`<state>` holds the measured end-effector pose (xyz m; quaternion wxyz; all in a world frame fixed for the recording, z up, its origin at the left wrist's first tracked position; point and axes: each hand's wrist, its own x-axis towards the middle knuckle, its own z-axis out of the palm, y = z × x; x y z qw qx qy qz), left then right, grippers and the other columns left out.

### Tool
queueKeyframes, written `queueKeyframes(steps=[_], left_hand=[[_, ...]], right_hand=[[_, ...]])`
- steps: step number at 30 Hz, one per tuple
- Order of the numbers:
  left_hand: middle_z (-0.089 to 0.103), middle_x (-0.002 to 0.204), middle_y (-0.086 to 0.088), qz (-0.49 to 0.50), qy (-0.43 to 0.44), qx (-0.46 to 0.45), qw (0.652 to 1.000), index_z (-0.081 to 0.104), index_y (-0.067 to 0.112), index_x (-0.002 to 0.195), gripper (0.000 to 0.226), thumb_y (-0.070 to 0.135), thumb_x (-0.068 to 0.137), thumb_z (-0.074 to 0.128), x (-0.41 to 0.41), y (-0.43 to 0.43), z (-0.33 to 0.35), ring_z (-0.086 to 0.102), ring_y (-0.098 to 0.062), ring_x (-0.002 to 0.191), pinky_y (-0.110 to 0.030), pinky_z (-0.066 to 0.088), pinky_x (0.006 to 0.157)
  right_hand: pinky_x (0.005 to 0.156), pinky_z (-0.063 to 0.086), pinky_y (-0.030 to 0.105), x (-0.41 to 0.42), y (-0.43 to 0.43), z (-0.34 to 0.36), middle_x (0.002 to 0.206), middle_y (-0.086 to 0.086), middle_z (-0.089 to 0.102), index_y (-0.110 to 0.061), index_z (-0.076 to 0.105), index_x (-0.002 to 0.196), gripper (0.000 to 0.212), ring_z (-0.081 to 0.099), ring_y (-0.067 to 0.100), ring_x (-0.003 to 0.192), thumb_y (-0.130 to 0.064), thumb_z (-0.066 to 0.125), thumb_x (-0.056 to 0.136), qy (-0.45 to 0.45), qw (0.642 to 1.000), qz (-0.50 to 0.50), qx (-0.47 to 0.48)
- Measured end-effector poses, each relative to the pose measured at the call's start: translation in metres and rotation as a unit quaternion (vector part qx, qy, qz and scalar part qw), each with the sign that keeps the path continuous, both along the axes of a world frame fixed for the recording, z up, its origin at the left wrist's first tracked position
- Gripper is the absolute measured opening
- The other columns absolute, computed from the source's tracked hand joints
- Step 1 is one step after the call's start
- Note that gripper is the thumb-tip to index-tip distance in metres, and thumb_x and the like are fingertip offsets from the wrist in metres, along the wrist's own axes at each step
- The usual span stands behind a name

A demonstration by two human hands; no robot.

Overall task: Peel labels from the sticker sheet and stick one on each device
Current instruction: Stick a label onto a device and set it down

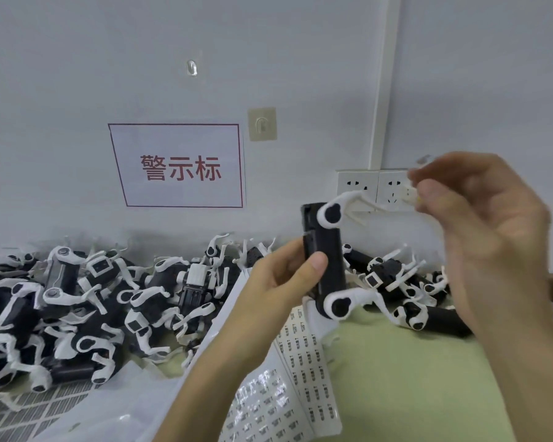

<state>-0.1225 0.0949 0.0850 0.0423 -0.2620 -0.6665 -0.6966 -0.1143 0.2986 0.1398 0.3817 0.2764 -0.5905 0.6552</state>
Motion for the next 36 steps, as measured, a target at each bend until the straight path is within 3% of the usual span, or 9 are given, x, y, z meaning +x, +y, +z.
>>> queueKeyframes(steps=[2, 5, 8, 12, 14, 16, 18, 21, 36], left_hand=[[0.077, 0.113, -0.003, 0.021, 0.003, 0.025, 0.999, 0.073, 0.028, 0.118, 0.033, 0.047, 0.093, 0.061, -0.001, -0.001, 0.001, 0.072, -0.022, 0.109, -0.033, 0.058, 0.090], [0.077, 0.110, -0.003, 0.038, 0.015, 0.044, 0.998, 0.072, 0.025, 0.120, 0.043, 0.051, 0.087, 0.063, 0.000, -0.001, 0.003, 0.074, -0.021, 0.104, -0.033, 0.056, 0.084], [0.077, 0.112, -0.004, 0.031, 0.031, 0.066, 0.997, 0.073, 0.028, 0.116, 0.033, 0.040, 0.086, 0.068, 0.003, 0.002, 0.005, 0.074, -0.020, 0.103, -0.025, 0.057, 0.080], [0.077, 0.113, -0.005, 0.049, 0.043, 0.058, 0.996, 0.071, 0.025, 0.117, 0.040, 0.040, 0.080, 0.073, 0.004, 0.003, 0.006, 0.073, -0.025, 0.106, -0.034, 0.056, 0.085], [0.077, 0.112, -0.005, 0.059, 0.044, 0.052, 0.996, 0.071, 0.025, 0.117, 0.042, 0.042, 0.078, 0.074, 0.004, 0.002, 0.006, 0.073, -0.025, 0.105, -0.036, 0.055, 0.086], [0.077, 0.111, -0.004, 0.071, 0.047, 0.044, 0.995, 0.070, 0.024, 0.117, 0.044, 0.043, 0.077, 0.075, 0.003, 0.002, 0.005, 0.073, -0.025, 0.106, -0.039, 0.055, 0.088], [0.077, 0.111, -0.003, 0.085, 0.052, 0.037, 0.994, 0.069, 0.023, 0.117, 0.047, 0.043, 0.076, 0.076, 0.002, 0.001, 0.004, 0.072, -0.026, 0.108, -0.050, 0.055, 0.096], [0.077, 0.111, -0.003, 0.098, 0.059, 0.029, 0.993, 0.069, 0.021, 0.117, 0.049, 0.044, 0.074, 0.078, 0.002, 0.000, 0.005, 0.071, -0.027, 0.109, -0.057, 0.052, 0.101], [0.077, 0.106, 0.007, 0.142, 0.092, -0.008, 0.986, 0.068, 0.024, 0.111, 0.047, 0.046, 0.071, 0.079, 0.005, 0.000, 0.009, 0.071, -0.012, 0.104, -0.031, 0.054, 0.091]], right_hand=[[0.076, 0.050, 0.025, 0.008, 0.005, 0.005, 0.086, -0.004, 0.073, -0.028, 0.073, 0.090, 0.012, 0.065, 0.019, 0.082, -0.034, 0.078, 0.081, -0.004, 1.000, 0.003, 0.011], [0.068, 0.052, 0.020, 0.017, -0.001, 0.009, 0.081, 0.000, 0.074, -0.025, 0.075, 0.082, 0.014, 0.067, 0.015, 0.076, -0.035, 0.084, 0.077, -0.085, 0.989, 0.073, 0.095], [0.071, 0.054, 0.019, 0.018, -0.011, 0.004, 0.085, 0.002, 0.075, -0.023, 0.075, 0.080, 0.015, 0.069, 0.015, 0.080, -0.035, 0.078, 0.072, -0.166, 0.970, 0.090, 0.151], [0.075, 0.053, 0.018, 0.018, -0.025, 0.002, 0.079, -0.005, 0.073, -0.018, 0.073, 0.078, 0.021, 0.068, 0.008, 0.079, -0.038, 0.070, 0.071, -0.202, 0.963, 0.087, 0.156], [0.080, 0.054, 0.024, 0.016, -0.029, 0.001, 0.077, -0.008, 0.072, -0.020, 0.072, 0.078, 0.014, 0.067, 0.005, 0.076, -0.034, 0.071, 0.078, -0.197, 0.965, 0.060, 0.164], [0.089, 0.056, 0.040, 0.015, -0.032, -0.001, 0.079, -0.007, 0.073, -0.021, 0.073, 0.078, 0.009, 0.068, 0.008, 0.078, -0.025, 0.073, 0.087, -0.197, 0.965, 0.033, 0.168], [0.090, 0.056, 0.051, 0.013, -0.033, -0.003, 0.081, -0.007, 0.074, -0.026, 0.074, 0.080, 0.009, 0.069, 0.010, 0.079, -0.025, 0.072, 0.089, -0.194, 0.966, 0.009, 0.170], [0.088, 0.057, 0.053, 0.013, -0.035, -0.005, 0.080, -0.008, 0.074, -0.031, 0.073, 0.081, 0.009, 0.071, 0.012, 0.080, -0.028, 0.072, 0.089, -0.182, 0.968, -0.015, 0.173], [0.079, 0.057, 0.038, 0.011, -0.039, -0.009, 0.079, -0.013, 0.074, -0.033, 0.071, 0.080, 0.011, 0.072, 0.008, 0.077, -0.028, 0.073, 0.090, -0.167, 0.968, -0.053, 0.177]])
